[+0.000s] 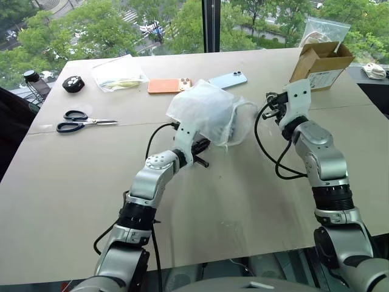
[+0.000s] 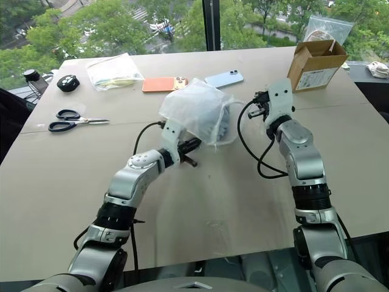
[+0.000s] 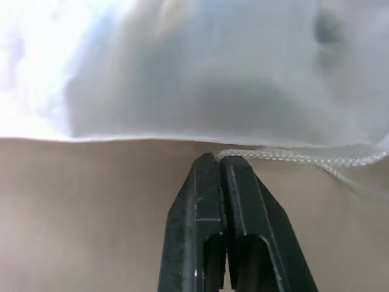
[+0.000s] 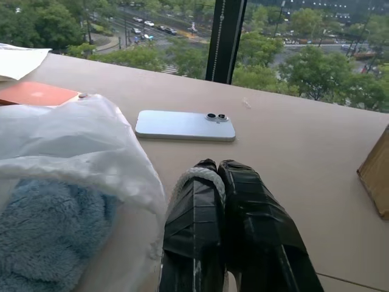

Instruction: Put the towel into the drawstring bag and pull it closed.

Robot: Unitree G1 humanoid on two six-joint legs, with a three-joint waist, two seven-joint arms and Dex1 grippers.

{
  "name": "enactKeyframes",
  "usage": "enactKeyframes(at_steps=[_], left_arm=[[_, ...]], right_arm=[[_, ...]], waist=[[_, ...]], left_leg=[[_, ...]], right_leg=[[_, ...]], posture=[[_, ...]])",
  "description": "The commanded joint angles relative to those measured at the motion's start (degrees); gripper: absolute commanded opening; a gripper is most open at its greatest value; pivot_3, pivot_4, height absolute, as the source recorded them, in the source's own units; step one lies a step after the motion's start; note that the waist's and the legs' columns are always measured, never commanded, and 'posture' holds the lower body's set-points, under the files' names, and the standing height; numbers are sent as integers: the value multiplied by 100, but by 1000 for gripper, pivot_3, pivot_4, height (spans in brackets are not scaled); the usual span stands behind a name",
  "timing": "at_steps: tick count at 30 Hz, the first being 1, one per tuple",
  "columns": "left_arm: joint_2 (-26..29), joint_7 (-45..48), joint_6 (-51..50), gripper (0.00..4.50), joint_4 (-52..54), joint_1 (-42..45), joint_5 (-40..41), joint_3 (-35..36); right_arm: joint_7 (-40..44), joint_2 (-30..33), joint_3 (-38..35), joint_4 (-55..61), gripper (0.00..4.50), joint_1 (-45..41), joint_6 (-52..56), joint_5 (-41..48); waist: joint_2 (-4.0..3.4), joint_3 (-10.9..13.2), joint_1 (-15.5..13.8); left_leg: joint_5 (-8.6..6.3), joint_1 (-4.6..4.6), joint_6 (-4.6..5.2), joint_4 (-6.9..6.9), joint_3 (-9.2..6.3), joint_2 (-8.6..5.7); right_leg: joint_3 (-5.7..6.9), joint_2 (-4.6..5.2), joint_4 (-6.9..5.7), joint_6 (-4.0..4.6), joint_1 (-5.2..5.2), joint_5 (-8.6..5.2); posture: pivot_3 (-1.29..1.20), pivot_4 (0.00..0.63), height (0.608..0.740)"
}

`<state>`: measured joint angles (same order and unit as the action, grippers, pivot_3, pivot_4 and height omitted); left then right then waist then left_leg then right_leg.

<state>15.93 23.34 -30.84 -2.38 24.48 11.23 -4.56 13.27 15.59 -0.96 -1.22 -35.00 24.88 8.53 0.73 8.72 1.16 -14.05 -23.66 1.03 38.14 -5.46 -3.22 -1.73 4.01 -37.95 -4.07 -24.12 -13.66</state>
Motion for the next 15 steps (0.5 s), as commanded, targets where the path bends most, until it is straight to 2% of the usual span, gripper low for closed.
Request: enactKeyframes(at_steps=[1,7,10,15], left_arm=[[19,-1340,592,35,354,-110,-675,659],[203,-3312,1118,35,469,-101,-2065,1132],[402,-4282,827,35,463,98,-2803,1426],[468,-5188,420,35,373,333,-3142,2079]], right_arm=[[-192,109,-235,134,0,-37,-101,-128],[-900,41,-560,-360,0,-188,-263,-396],[-1666,-46,-1009,-802,0,-388,-319,-456],[-2591,-158,-1865,-1310,0,-589,-297,-140]], waist=[[0,0,-1],[2,-1,-50],[2,-1,-51],[3,-2,-38]], left_leg=[[0,0,0,0,0,0],[0,0,0,0,0,-4],[0,-4,0,1,1,-6],[0,-5,-1,-3,0,-6]], right_leg=[[0,0,-1,0,0,0],[0,2,-1,0,0,0],[-1,3,-1,0,-2,0],[1,3,-3,0,-5,0]], posture=[[0,150,740],[0,150,740],[0,150,740],[0,150,740]])
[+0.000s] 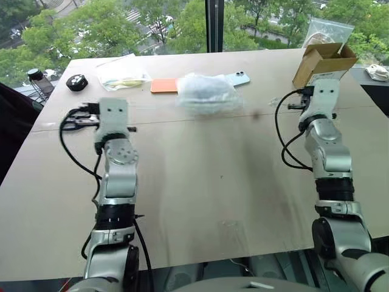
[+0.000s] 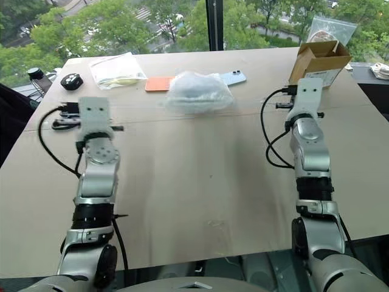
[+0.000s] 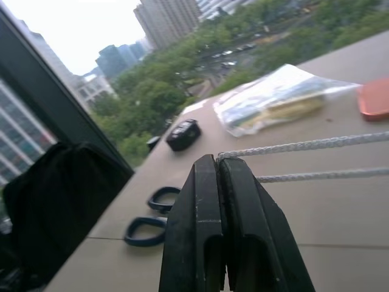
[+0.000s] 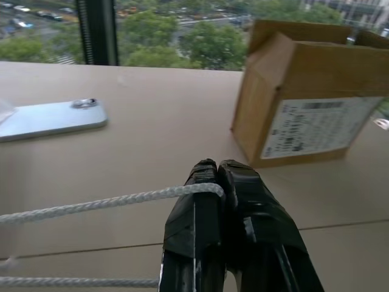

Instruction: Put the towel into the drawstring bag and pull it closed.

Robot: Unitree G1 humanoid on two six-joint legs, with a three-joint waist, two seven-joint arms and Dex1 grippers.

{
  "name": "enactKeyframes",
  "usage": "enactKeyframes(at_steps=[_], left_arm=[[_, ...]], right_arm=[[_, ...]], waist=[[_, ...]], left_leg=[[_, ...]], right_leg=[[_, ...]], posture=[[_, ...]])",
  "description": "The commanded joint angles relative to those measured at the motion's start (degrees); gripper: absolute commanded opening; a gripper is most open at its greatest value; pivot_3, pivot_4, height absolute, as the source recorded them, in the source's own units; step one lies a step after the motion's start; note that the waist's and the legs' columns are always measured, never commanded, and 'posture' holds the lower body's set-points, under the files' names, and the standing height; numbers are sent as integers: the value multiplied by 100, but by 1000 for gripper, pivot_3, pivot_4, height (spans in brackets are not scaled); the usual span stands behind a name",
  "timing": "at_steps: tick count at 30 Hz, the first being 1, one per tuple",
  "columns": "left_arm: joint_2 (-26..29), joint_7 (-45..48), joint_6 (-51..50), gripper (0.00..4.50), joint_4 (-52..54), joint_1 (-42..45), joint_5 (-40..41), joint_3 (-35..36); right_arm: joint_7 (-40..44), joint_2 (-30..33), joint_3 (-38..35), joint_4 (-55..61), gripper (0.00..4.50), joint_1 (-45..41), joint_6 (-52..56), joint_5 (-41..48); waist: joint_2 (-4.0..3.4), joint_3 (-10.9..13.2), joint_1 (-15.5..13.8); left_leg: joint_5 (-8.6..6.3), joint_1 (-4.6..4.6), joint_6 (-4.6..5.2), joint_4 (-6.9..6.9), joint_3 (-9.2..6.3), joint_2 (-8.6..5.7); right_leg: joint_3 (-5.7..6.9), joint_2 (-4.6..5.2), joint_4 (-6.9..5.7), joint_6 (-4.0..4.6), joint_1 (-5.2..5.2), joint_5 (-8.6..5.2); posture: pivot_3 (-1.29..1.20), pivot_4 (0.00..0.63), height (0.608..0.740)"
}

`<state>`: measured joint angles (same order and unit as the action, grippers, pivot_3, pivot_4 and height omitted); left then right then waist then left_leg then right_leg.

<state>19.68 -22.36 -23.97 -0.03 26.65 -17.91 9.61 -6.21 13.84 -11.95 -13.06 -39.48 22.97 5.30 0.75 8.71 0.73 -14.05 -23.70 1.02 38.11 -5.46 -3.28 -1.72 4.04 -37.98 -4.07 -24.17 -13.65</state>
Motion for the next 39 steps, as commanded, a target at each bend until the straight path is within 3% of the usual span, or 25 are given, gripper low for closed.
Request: enactKeyframes(at_steps=[1,10,14,16,19,23,25,29,32,34,36,39], left_arm=[[71,-695,-318,35,119,150,-193,759],[3,-1423,-645,35,-208,327,-89,1192],[-20,-1309,-611,35,-398,379,151,1155],[-12,-904,-459,35,-585,428,398,924],[-48,112,-384,35,-691,477,857,460],[71,1766,-328,35,-561,261,1207,-347],[192,2731,-153,0,-171,-49,1652,-506],[674,4710,-244,1202,802,-806,2896,-461],[1384,5831,-512,2631,1259,-1489,3434,-396],[1834,6372,-497,3568,1403,-2017,3624,-273],[2070,6633,-501,3568,1466,-2322,3792,-179],[2187,6819,-482,3568,1422,-2601,3919,-28]], right_arm=[[-755,-17,-880,-170,0,-160,-99,256],[-2383,-112,-2012,-299,0,-139,-114,751],[-2470,38,-2104,-382,0,-218,-136,995],[-1657,171,-1770,-498,0,-319,-10,1267],[204,416,-824,-229,0,-232,662,1669],[2766,1351,627,833,0,548,1531,2006],[3497,1724,694,1194,641,895,1773,2307],[4840,2687,886,1459,2288,1610,1461,2228],[5497,2965,730,1421,3675,2144,180,1967],[5989,3083,703,1156,3709,2423,-855,1716],[6341,3203,743,932,3709,2622,-1302,1564],[6649,3136,599,582,3709,2759,-1619,1657]], waist=[[1,-1,10],[1,-1,10],[1,-1,27],[1,-1,39],[1,-1,54],[2,-2,91],[1,-2,103],[0,2,112],[0,1,129],[-1,5,173],[-7,12,155],[-6,12,117]], left_leg=[[0,0,0,0,0,0],[0,-1,0,-1,2,1],[0,0,0,-1,4,1],[0,0,0,-1,9,1],[0,0,1,-1,14,1],[-2,0,4,-2,12,3],[-9,0,17,-3,6,5],[-8,-5,14,-1,10,8],[-20,4,32,-3,11,17],[-23,26,33,-14,25,35],[-23,105,35,-81,58,30],[-22,115,37,-76,57,33]], right_leg=[[0,0,0,0,0,0],[-1,0,0,0,0,0],[-3,0,-2,0,-1,0],[-6,-1,-1,0,-1,0],[-8,-2,0,0,-1,0],[-3,-4,5,-1,3,-1],[6,-3,12,-1,11,-1],[-3,3,22,-1,9,-1],[-4,3,22,0,13,-1],[-16,2,21,1,23,-1],[-51,-1,31,1,67,-3],[-48,-10,30,1,76,-4]], posture=[[0,150,740],[0,150,740],[0,150,740],[0,150,740],[0,150,740],[0,150,740],[0,150,740],[0,150,740],[0,150,740],[0,150,740],[0,150,740],[0,150,740]])
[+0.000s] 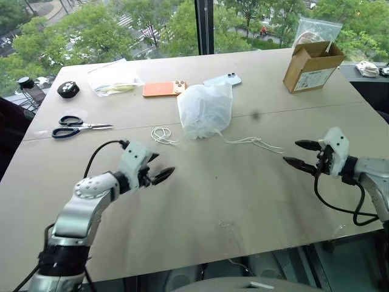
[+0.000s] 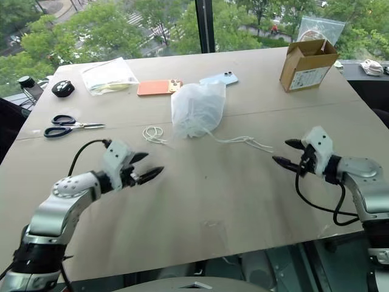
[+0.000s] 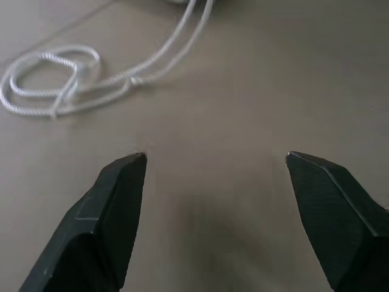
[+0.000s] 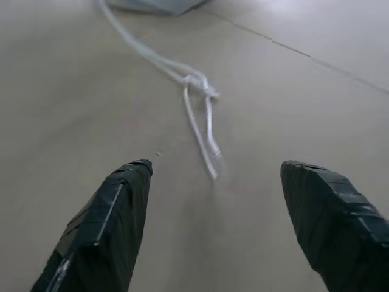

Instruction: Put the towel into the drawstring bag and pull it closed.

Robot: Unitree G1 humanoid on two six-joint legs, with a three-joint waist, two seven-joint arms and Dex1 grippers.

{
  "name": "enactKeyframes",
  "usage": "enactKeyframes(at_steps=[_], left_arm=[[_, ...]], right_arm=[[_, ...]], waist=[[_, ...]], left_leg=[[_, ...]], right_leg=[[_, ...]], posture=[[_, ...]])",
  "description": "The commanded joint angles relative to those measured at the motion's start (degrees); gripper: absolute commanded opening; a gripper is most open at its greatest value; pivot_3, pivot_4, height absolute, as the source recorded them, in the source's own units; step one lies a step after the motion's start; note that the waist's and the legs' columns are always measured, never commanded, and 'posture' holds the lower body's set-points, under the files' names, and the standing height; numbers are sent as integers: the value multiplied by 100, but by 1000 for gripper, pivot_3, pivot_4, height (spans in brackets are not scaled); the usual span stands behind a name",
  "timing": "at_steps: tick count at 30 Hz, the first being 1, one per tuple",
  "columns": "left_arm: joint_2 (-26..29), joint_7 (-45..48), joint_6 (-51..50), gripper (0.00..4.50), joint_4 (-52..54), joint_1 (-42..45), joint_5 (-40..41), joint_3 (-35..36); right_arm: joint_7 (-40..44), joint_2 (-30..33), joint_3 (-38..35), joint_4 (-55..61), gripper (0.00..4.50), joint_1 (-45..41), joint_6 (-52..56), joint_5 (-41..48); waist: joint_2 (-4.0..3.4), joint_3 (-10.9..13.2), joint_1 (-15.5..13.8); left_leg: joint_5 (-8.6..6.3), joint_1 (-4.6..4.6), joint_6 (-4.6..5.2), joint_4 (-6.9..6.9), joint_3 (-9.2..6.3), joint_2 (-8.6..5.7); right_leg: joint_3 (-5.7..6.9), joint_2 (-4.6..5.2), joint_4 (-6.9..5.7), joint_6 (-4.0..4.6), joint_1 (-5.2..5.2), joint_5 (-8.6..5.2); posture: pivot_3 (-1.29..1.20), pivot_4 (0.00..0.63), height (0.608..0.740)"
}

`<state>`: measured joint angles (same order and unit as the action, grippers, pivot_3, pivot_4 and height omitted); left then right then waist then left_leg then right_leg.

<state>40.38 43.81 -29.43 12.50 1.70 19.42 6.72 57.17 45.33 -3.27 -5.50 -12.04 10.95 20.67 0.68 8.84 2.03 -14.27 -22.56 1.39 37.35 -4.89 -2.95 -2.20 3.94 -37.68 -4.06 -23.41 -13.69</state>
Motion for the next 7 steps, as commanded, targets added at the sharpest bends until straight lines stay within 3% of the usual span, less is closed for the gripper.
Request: enactKeyframes(at_steps=[1,7], left_arm=[[126,217,133,3568,175,-150,159,262],[-42,259,175,3568,479,-269,376,345]], right_arm=[[358,-72,-327,-245,3709,2,-494,180],[477,-322,-435,-493,3709,48,-662,267]], waist=[[0,0,-18],[1,0,-64]], left_leg=[[0,1,0,3,0,0],[0,1,0,6,1,0]], right_leg=[[0,1,0,0,2,0],[-5,13,2,0,3,1]], posture=[[0,150,740],[0,150,740]])
